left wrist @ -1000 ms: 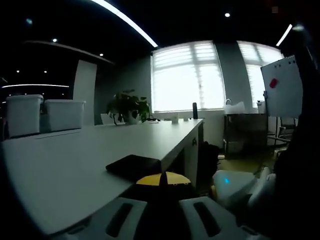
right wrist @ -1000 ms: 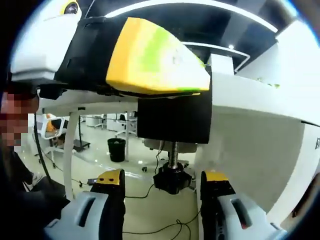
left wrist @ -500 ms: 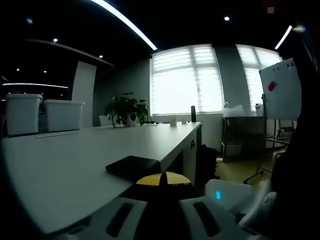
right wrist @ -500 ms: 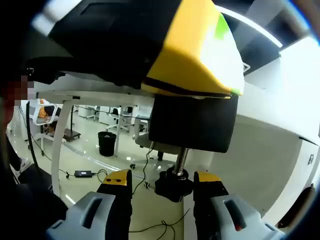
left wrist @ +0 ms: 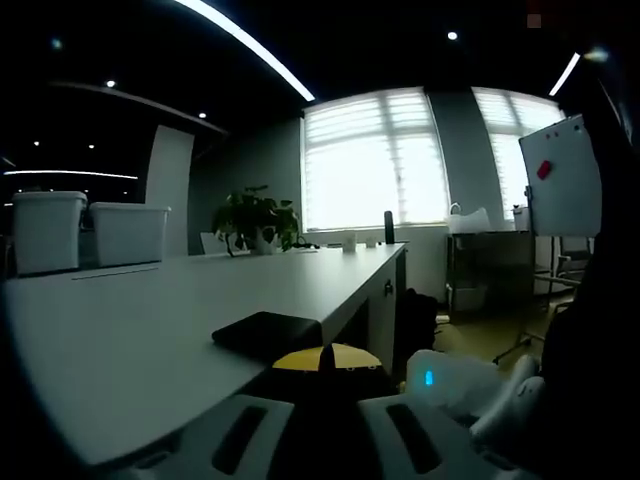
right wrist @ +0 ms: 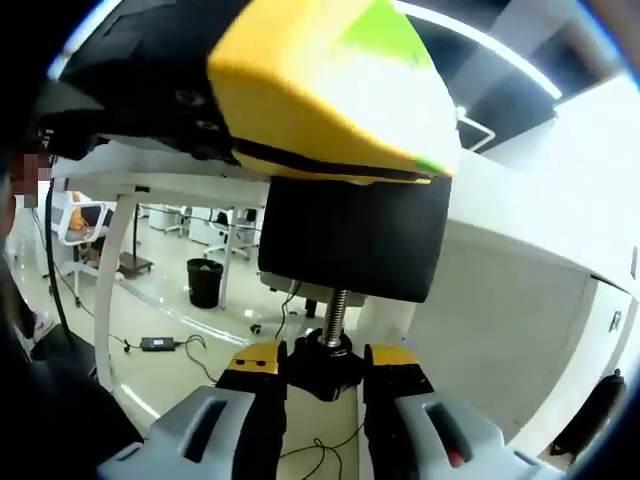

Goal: Clamp the fixed fixture on the desktop, loosen the retaining clip, secure it to the edge of the desk, and tighten the retaining clip.

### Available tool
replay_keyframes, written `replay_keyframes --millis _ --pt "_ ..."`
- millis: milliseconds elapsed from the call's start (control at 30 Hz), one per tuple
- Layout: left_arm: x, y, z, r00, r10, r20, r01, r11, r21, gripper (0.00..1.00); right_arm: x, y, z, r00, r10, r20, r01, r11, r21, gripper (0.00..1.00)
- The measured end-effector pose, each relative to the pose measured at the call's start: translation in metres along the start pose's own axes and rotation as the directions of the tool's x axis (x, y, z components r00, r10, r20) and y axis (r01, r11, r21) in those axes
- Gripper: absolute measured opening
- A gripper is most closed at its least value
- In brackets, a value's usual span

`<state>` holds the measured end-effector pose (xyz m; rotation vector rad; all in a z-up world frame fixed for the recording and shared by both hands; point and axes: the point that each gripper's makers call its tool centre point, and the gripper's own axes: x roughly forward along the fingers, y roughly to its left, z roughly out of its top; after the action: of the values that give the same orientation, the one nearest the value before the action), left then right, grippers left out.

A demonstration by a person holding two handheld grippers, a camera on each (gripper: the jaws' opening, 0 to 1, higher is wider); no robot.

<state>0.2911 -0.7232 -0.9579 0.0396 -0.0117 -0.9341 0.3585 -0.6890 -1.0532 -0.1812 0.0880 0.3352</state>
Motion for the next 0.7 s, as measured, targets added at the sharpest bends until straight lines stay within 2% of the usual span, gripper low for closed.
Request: replay_keyframes --millis 67,133,200,267,400,467,567,667,700 --pt "0.0 0.0 0.0 1.0 0.004 -0.009 -0.004 1.0 0.005 0.01 0.0 0.003 0.003 0.996 0.088 0.023 -0.086 0.994 -0.062 0.27" --pt "-0.001 0.0 0.0 1.0 0.005 -0.019 -0.005 1.0 0.002 0.01 -0.003 0.006 0.001 0.978 0.208 0.023 -0.206 0.975 -0.082 0.26" --pt "0.0 0.0 -0.001 1.0 0.011 -0.026 -0.011 1.0 0.007 0.01 -0.003 0.005 0.001 0.966 0.258 0.013 -0.253 0.954 -0.162 0.26" --pt "0.001 0.001 -0.001 1.0 0.015 -0.026 -0.015 1.0 0.003 0.01 -0.003 0.009 0.0 0.942 0.336 -0.004 -0.333 0.933 -0.134 0.26" --pt "0.002 0.002 -0.003 0.999 0.027 -0.047 -0.025 0.999 0.027 0.01 0.001 0.015 0.0 0.898 0.44 -0.009 -0.436 0.886 -0.159 0.26" --pt "0.002 0.003 -0.003 0.998 0.031 -0.055 -0.029 0.999 0.037 0.01 0.002 0.02 -0.001 0.866 0.5 -0.007 -0.496 0.856 -0.144 0.26" --pt "0.003 0.002 -0.004 0.996 0.041 -0.08 -0.034 0.996 0.086 0.01 0.001 0.021 -0.001 0.832 0.554 -0.008 -0.547 0.819 -0.172 0.26" --pt "0.004 0.003 -0.004 0.994 0.046 -0.098 -0.036 0.995 0.096 0.01 -0.002 0.023 -0.001 0.787 0.617 -0.013 -0.609 0.773 -0.179 0.26" --pt "0.004 0.003 -0.005 0.994 0.045 -0.099 -0.036 0.995 0.091 0.01 -0.005 0.024 0.0 0.776 0.63 -0.009 -0.621 0.761 -0.187 0.26"
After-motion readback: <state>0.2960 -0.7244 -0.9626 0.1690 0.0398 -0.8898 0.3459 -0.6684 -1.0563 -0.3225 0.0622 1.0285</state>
